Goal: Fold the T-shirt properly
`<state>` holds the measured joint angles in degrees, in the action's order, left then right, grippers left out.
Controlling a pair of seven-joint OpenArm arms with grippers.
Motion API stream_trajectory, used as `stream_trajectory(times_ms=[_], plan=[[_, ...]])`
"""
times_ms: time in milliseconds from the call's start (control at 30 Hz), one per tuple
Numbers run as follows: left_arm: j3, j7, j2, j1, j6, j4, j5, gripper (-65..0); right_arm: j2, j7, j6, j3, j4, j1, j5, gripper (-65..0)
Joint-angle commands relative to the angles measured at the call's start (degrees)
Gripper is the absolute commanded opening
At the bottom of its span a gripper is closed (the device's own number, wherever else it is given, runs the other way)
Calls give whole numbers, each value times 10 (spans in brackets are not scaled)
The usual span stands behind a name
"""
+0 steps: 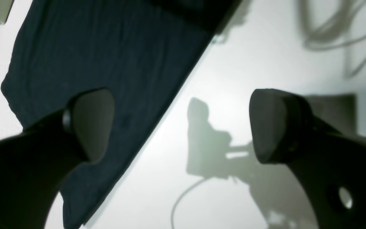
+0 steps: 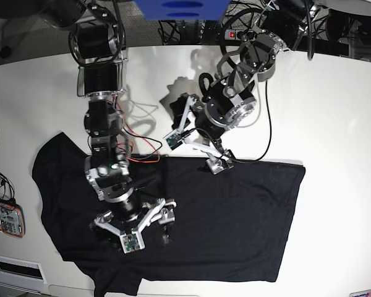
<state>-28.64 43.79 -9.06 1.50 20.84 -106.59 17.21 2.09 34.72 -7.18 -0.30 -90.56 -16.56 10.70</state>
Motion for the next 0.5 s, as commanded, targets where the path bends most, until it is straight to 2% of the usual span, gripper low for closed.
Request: stream_trajectory(times_ms=[0,100,167,467], plan=[[0,-8,4,-7,-5,-12,4,0,5,-39,20,-15,-11,-30,24,-53],[0,-8,8,-7,-5,-12,4,0,6,-72,68,-49,13,-32,84,-53],[0,-8,9,-7,-5,-12,4,0,6,-78,82,-61,28,-32,99,-53],[0,-8,10,-7,-5,-12,4,0,7,-76,86,-64,59,-31,104,-53]])
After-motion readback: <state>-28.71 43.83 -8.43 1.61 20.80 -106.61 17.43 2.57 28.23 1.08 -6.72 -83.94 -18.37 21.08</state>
